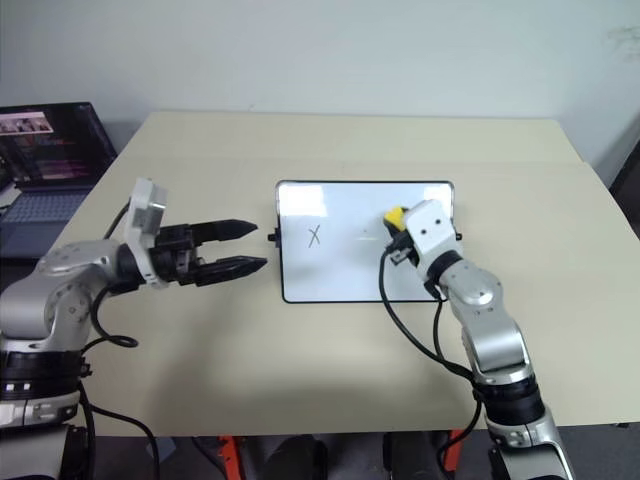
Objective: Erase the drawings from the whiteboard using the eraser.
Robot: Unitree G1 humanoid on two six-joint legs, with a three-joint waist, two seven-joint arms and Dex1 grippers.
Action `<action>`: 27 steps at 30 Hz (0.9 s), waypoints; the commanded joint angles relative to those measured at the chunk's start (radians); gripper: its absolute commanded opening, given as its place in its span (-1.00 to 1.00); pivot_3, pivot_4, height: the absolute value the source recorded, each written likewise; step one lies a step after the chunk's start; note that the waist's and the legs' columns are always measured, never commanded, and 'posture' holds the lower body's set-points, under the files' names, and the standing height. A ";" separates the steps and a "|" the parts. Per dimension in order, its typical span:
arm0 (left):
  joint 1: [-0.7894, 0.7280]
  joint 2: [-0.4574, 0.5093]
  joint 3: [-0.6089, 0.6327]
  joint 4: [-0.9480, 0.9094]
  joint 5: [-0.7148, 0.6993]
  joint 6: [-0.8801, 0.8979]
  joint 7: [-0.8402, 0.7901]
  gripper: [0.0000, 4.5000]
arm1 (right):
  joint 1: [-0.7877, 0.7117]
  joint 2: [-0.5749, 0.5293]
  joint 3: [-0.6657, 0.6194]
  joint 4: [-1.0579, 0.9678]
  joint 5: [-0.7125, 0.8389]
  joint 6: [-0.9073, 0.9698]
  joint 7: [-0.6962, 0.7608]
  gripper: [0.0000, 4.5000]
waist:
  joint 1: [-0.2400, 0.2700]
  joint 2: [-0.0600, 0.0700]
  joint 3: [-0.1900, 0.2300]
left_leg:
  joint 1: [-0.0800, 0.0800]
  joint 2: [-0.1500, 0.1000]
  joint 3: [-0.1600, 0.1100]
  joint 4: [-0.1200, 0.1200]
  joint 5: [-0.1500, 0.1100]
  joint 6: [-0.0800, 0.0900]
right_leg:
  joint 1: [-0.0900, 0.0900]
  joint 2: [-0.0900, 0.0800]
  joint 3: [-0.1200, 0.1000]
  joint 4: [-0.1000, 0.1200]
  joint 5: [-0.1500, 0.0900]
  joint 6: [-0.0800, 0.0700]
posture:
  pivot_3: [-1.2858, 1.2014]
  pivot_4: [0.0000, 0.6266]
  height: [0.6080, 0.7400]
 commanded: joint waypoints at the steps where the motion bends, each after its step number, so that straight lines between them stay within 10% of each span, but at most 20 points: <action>1: -0.017 0.007 0.012 -0.010 -0.001 -0.013 -0.003 1.00 | -0.031 0.009 -0.011 0.004 -0.002 -0.058 -0.020 -0.51 | 0.000 0.000 0.000 | -0.001 0.000 0.000 0.000 0.000 0.000 | 0.000 0.000 0.000 0.000 0.000 0.000 | 0.03 -0.52 1.00; 27: 0.010 0.017 0.035 -0.035 -0.010 -0.008 0.017 1.00 | -0.087 0.028 0.138 0.224 -0.105 -0.063 0.018 -0.51 | -0.001 0.000 0.000 | -0.001 0.000 0.002 0.000 0.000 0.000 | -0.003 0.000 0.001 0.001 0.000 0.000 | 0.03 -0.52 1.00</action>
